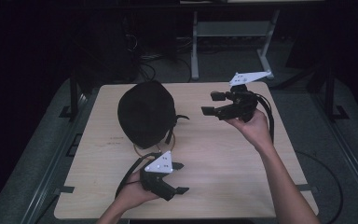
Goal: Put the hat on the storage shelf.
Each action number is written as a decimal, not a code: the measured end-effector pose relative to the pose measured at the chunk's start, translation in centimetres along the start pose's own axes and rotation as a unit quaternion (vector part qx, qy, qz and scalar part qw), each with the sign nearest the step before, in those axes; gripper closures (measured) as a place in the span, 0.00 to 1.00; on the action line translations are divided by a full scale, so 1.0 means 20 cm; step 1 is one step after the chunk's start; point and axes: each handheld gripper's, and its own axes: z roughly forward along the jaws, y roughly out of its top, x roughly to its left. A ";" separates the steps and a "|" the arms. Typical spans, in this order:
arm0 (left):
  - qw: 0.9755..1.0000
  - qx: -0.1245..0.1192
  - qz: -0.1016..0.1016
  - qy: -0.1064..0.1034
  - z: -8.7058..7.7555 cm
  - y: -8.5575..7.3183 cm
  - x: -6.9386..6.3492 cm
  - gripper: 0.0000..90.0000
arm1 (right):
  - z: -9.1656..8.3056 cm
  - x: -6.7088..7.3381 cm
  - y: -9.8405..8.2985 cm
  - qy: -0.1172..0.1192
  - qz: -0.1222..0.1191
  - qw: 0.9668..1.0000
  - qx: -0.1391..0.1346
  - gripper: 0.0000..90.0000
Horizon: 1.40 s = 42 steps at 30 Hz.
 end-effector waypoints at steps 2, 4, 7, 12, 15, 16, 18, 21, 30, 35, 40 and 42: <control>1.000 0.002 0.001 0.000 0.00 0.00 0.00 0.26 | -0.02 0.00 -0.02 -0.004 0.000 1.000 0.002 0.29; 1.000 0.002 0.000 0.000 0.00 0.00 0.00 0.26 | -0.03 -0.01 -0.04 -0.005 0.003 1.000 0.001 0.29; 1.000 0.003 0.000 0.001 0.00 0.00 0.00 0.26 | -0.06 -0.02 -0.08 -0.010 0.005 1.000 0.005 0.29; 1.000 0.002 0.002 0.001 0.00 0.00 0.01 0.26 | -0.10 -0.03 -0.13 -0.014 0.016 1.000 0.002 0.29; 1.000 0.001 0.001 0.001 0.00 0.00 0.00 0.26 | -0.12 -0.04 -0.17 -0.016 0.019 1.000 0.002 0.29; 1.000 0.001 0.001 0.001 0.00 0.00 0.00 0.26 | -0.13 -0.04 -0.18 -0.018 0.019 1.000 0.003 0.29; 1.000 0.002 0.002 0.001 -0.01 0.00 0.01 0.26 | -0.14 -0.04 -0.20 -0.019 0.022 1.000 0.006 0.29; 1.000 0.003 -0.001 0.001 -0.01 0.00 0.00 0.26 | -0.17 -0.04 -0.25 -0.023 0.027 0.999 0.005 0.29; 1.000 0.003 -0.005 0.001 0.00 0.00 0.01 0.25 | -0.23 -0.05 -0.37 -0.028 0.041 0.999 0.008 0.29; 1.000 0.001 -0.005 0.002 -0.01 -0.01 0.01 0.25 | -0.25 -0.04 -0.42 -0.032 0.045 0.998 0.013 0.29; 1.000 0.002 -0.006 0.003 -0.01 -0.01 0.01 0.25 | -0.27 -0.03 -0.47 -0.034 0.050 0.998 0.015 0.28; 1.000 0.001 -0.006 0.003 -0.02 -0.01 0.01 0.25 | -0.28 -0.02 -0.49 -0.035 0.051 0.998 0.015 0.28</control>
